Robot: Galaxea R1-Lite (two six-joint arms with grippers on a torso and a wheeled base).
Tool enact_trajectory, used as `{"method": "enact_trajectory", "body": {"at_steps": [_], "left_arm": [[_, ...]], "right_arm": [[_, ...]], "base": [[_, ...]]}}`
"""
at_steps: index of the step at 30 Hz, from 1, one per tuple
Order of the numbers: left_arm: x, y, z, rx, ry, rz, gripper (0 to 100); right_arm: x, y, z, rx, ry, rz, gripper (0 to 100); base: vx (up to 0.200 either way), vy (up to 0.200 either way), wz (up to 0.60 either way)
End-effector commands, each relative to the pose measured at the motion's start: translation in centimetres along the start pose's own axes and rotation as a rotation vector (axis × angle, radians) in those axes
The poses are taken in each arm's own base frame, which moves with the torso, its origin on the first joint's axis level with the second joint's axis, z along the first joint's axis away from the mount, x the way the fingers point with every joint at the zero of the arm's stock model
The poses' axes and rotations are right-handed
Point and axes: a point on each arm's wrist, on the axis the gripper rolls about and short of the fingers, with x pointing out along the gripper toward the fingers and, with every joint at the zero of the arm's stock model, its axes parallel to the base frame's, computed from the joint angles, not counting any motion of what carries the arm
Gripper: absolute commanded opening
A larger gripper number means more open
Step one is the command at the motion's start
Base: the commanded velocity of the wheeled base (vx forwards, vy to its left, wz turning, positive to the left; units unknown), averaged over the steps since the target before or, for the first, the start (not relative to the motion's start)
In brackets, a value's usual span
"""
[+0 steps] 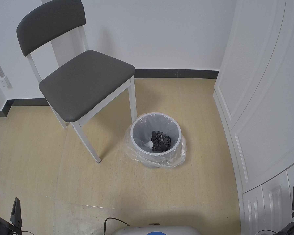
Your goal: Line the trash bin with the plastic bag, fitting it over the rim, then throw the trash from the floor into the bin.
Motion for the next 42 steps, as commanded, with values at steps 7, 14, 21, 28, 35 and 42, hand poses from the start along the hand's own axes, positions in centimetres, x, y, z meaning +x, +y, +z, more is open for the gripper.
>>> {"method": "enact_trajectory", "body": {"at_steps": [7,14,21,28,35,42], "left_arm": [[0.0,-0.1,-0.49,0.047,0.009,-0.066,100],[-0.03,-0.19,-0.95,0.101,0.059,-0.127,100],[-0.02,-0.19,-0.98,0.101,0.059,-0.125,100],[-0.01,-0.18,-1.01,0.106,0.059,-0.124,100],[0.0,-0.18,-1.01,0.105,0.059,-0.121,100],[-0.02,-0.18,-1.01,0.115,0.057,-0.126,100]], "right_arm": [[0.0,0.11,-0.54,-0.004,0.021,0.07,100],[0.0,0.21,-0.59,-0.019,0.026,0.115,100],[-0.03,0.37,-0.56,-0.155,0.015,0.186,100],[-0.05,0.5,-0.57,-0.206,0.01,0.243,100],[-0.08,0.6,-0.58,-0.25,0.003,0.289,100],[-0.02,-0.01,-0.44,0.158,0.013,0.009,100]], "base": [[0.0,0.0,0.0],[0.0,0.0,0.0],[0.0,0.0,0.0],[0.0,0.0,0.0],[0.0,0.0,0.0],[0.0,0.0,0.0]]}}
